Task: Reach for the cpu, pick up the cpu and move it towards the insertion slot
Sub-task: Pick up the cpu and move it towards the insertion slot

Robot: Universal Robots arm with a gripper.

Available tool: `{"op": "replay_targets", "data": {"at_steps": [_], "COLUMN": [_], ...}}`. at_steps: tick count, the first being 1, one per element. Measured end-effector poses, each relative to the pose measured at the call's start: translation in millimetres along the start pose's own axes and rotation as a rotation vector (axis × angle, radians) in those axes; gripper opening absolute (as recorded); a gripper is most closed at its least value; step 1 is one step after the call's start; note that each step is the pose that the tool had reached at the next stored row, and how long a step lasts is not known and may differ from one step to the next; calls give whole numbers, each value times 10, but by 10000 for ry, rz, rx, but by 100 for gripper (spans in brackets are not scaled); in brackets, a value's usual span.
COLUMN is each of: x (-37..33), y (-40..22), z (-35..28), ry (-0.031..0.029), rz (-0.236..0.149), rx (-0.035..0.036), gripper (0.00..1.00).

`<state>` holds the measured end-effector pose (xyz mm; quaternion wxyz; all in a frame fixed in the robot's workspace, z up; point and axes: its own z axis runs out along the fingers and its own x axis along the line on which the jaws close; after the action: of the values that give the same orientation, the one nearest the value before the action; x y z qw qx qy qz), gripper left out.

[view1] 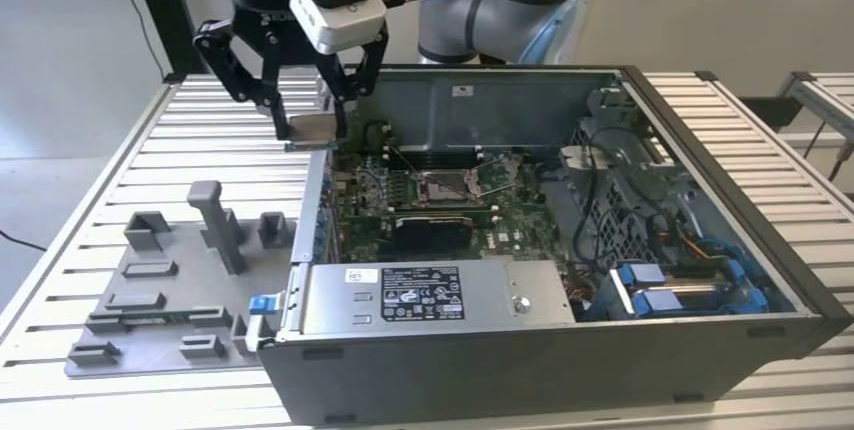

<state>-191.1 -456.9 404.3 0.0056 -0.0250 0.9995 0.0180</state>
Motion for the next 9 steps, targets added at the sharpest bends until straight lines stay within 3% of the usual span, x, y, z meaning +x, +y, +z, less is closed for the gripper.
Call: {"op": "replay_targets", "data": {"at_steps": [9], "x": [-107], "y": [-5], "z": [1], "ry": [1], "rz": [-1], "rx": [1], "gripper": [0]}}
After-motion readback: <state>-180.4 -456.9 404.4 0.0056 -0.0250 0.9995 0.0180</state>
